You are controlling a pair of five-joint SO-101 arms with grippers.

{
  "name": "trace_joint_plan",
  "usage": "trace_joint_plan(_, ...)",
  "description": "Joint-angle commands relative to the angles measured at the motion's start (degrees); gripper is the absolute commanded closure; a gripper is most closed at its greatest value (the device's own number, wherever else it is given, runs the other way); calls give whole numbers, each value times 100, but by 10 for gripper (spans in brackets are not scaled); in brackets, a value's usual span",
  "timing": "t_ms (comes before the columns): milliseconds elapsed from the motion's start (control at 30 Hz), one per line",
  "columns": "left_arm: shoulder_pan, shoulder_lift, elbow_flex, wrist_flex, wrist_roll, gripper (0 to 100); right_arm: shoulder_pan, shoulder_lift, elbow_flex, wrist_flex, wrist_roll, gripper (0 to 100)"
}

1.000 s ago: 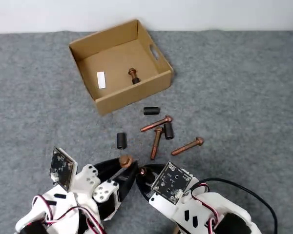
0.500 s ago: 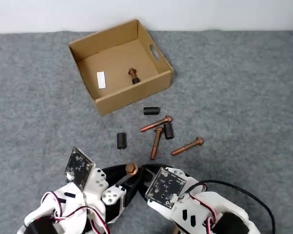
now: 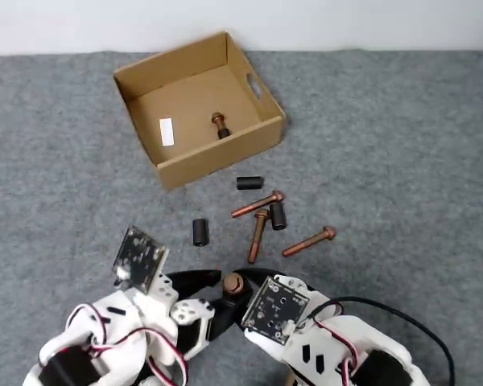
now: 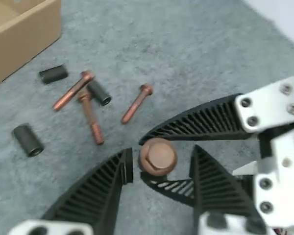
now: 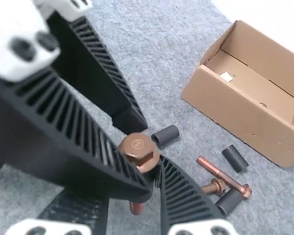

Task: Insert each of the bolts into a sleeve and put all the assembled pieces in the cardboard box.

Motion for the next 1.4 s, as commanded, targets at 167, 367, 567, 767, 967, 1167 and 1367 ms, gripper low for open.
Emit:
trace_joint_plan(167,-1116,765,-1947,-220,-70,775,400,-40,-141,-259,18,990)
trace_joint_plan(367,-2295,246,-1895,-721,-756,1000,1604,-22,-176,-259,-668,990)
trace_joint_plan(567,-3604,-642,-391,-1011,-1653,995,2484,347,-299,-233,-1556,991)
trace_joint_plan(767,-4220,-1468,1657,-1336,-2101,995,2703,2220,-1697,-268,-2356,991)
trace_joint_plan(967,-4396,-1415,2897,-2295,-2092,995,2712,4189,-3411,-567,-2391,991)
trace_joint_plan(1167,-4396,-1398,3890,-3279,-2101,995,2712,5763,-4519,-1464,-2365,991)
trace_joint_plan(1367,-4396,-1398,3864,-3130,-2066,995,2721,7081,-5081,-3011,-2215,991)
